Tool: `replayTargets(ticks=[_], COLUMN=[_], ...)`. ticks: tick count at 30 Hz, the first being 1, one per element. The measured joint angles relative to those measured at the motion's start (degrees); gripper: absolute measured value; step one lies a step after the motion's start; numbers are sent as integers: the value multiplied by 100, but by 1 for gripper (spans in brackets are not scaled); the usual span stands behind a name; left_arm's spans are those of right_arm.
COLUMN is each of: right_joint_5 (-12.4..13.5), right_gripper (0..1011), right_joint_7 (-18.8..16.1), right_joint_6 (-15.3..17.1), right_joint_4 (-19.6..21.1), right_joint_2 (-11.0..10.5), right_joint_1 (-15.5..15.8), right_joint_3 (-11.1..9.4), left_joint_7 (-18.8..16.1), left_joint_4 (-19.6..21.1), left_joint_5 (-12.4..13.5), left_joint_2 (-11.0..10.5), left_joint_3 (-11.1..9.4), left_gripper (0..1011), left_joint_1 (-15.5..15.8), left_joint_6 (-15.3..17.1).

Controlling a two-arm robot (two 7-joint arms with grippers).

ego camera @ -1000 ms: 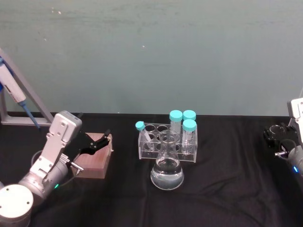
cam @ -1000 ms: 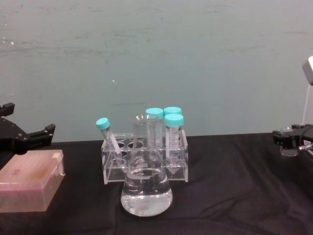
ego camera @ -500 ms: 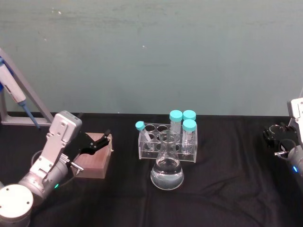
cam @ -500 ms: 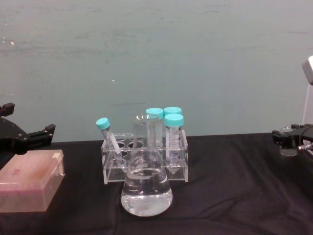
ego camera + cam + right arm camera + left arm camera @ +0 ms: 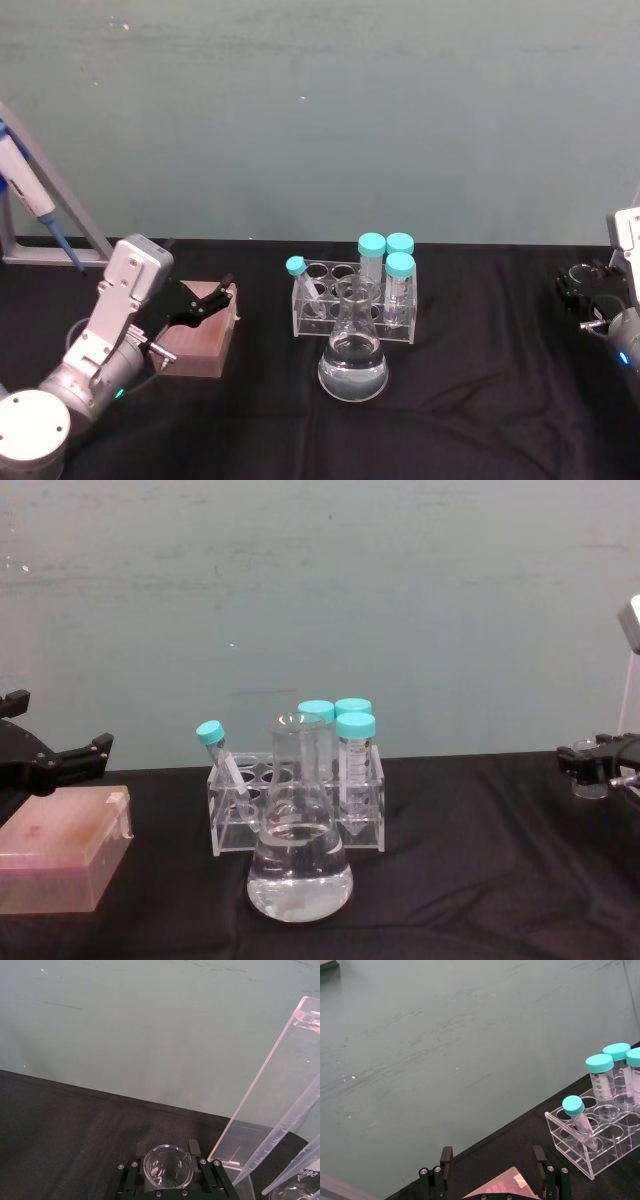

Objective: Place the experimental apparatus aside using one hand.

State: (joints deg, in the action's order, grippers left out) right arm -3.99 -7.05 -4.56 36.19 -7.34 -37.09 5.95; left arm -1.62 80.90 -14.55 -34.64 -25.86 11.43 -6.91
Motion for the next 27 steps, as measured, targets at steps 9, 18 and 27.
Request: replayTargets(ticks=[9, 18, 27], right_joint_5=[0, 0, 0], right_gripper=[497, 729, 983], right_joint_7=[1, 1, 1], right_joint_6=[3, 3, 3], right_joint_4=[1, 1, 0], right_joint_2=[0, 0, 0], right_joint_1=[0, 0, 0], right_joint_3=[1, 1, 0], left_joint_7=[0, 0, 0], left_joint_4=[0, 0, 0], left_joint_5=[0, 1, 0], left_joint_2=[0, 0, 0], left_joint_3=[0, 0, 0], left_gripper=[1000, 1000, 1000], left_joint_1=[0, 0, 0], left_joint_6=[0, 0, 0])
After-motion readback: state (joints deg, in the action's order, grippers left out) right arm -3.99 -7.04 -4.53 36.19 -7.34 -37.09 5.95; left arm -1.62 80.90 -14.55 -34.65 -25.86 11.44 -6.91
